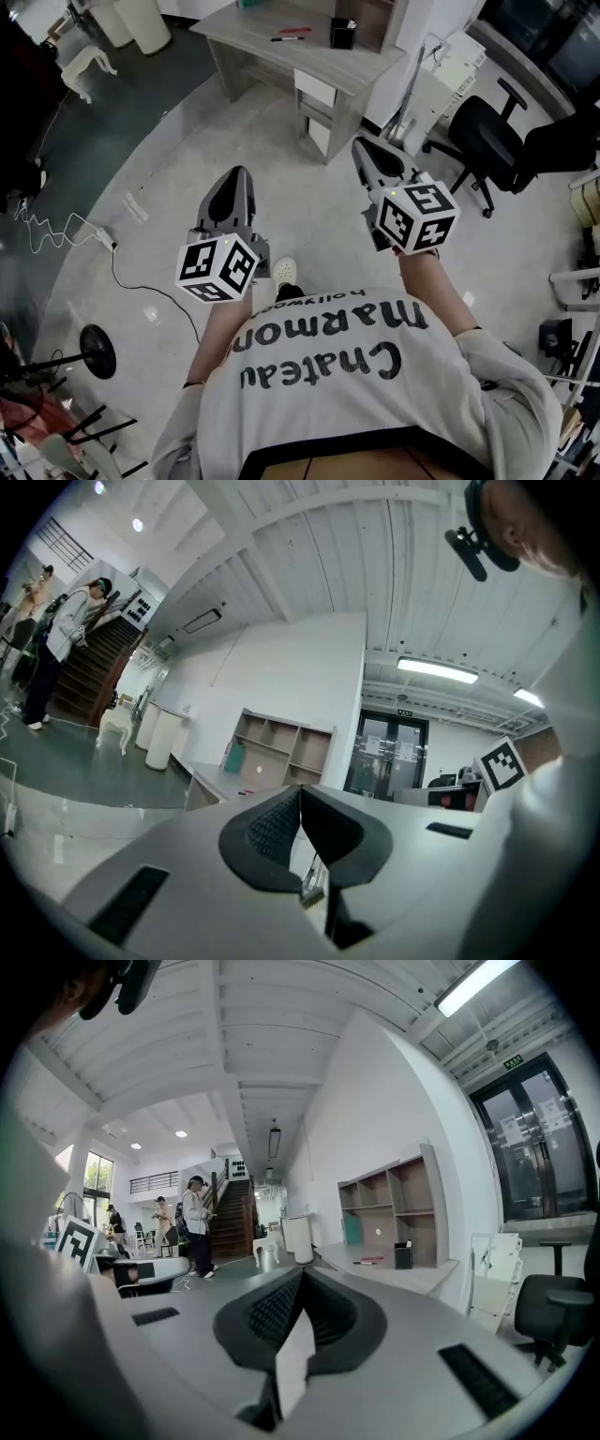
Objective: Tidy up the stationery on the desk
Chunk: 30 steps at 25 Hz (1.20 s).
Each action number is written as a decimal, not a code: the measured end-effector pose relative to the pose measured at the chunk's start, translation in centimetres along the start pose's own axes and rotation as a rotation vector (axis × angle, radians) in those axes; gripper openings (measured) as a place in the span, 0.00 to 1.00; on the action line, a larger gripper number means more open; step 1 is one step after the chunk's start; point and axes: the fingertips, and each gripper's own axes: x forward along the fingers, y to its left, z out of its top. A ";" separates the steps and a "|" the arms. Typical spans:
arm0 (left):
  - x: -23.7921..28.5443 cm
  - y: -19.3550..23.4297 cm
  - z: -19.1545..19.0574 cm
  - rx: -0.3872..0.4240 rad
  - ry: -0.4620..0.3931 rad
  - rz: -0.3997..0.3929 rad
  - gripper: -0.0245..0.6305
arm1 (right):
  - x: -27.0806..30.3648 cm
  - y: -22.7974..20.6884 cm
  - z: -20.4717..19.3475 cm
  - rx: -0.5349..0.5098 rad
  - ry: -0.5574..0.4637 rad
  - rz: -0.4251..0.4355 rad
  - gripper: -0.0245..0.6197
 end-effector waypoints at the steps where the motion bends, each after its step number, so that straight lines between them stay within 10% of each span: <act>1: 1.2 0.7 0.3 0.008 0.007 -0.011 0.06 | 1.3 -0.2 0.2 0.011 0.003 -0.005 0.05; 20: 16.4 13.3 6.7 0.055 0.032 -0.154 0.06 | 20.0 -2.0 5.4 0.049 -0.045 -0.103 0.05; 30: 18.4 16.2 3.3 0.009 0.115 -0.169 0.06 | 23.8 -1.8 2.0 0.096 0.043 -0.083 0.05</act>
